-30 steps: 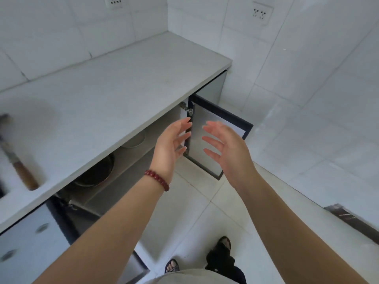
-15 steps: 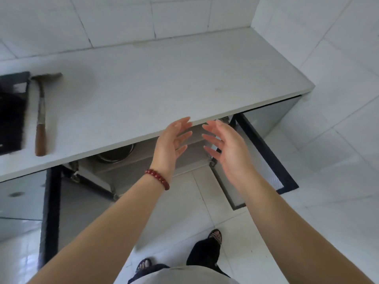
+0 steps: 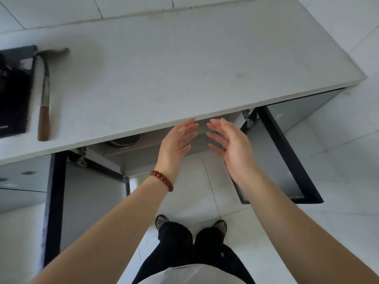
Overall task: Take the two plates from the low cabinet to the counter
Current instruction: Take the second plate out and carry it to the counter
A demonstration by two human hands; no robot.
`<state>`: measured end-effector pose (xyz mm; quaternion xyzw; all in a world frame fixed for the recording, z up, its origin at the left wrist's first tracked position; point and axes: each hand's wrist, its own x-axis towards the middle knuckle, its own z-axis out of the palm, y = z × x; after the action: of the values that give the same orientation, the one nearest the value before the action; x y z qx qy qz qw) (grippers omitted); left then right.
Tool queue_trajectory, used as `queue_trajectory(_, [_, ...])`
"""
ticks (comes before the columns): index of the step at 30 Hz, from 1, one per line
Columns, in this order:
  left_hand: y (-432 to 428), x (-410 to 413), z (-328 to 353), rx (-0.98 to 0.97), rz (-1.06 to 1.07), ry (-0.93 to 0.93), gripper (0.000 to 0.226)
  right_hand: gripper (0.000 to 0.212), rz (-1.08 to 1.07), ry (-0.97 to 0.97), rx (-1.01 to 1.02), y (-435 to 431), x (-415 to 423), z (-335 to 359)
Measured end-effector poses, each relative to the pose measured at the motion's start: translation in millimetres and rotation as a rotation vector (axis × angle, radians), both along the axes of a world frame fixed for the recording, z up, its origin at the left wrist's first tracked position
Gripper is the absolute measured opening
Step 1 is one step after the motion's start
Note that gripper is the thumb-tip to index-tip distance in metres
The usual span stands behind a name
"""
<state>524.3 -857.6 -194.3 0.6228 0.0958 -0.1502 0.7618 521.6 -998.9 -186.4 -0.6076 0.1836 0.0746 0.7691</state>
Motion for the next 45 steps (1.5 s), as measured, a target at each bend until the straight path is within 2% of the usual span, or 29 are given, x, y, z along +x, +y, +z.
queue_trajectory(9, [13.9, 18.5, -97.1, 0.059, 0.016, 0.007, 0.036, 0.026, -0.023, 0.039, 0.0, 2.8, 23.3, -102.5])
queue_trajectory(15, [11.1, 32.9, -190.8, 0.001, 0.109, 0.008, 0.037, 0.026, -0.029, 0.02, 0.031, 4.1, 51.6, -199.1])
queue_trajectory(25, [9.1, 81.9, -344.4, -0.013, 0.169, -0.143, 0.046, 0.043, -0.043, -0.042, 0.142, 5.6, 112.3, -361.4])
queue_trajectory(32, [11.9, 116.6, -435.5, -0.043, 0.151, -0.197, 0.047, 0.026, -0.02, -0.156, 0.16, 14.6, 150.8, -451.4])
queue_trajectory(35, [16.3, 129.1, -459.4, -0.038, 0.131, -0.21, 0.04, 0.028, -0.011, -0.201, 0.174, 18.9, 163.7, -473.8])
queue_trajectory(39, [22.8, 148.6, -470.3, -0.071, 0.169, -0.199, 0.041, 0.033, -0.024, -0.25, 0.178, 21.5, 184.0, -489.5])
queue_trajectory(45, [35.2, 166.3, -466.9, -0.092, 0.221, -0.174, 0.046, 0.027, -0.043, -0.207, 0.217, 31.4, 211.3, -490.2])
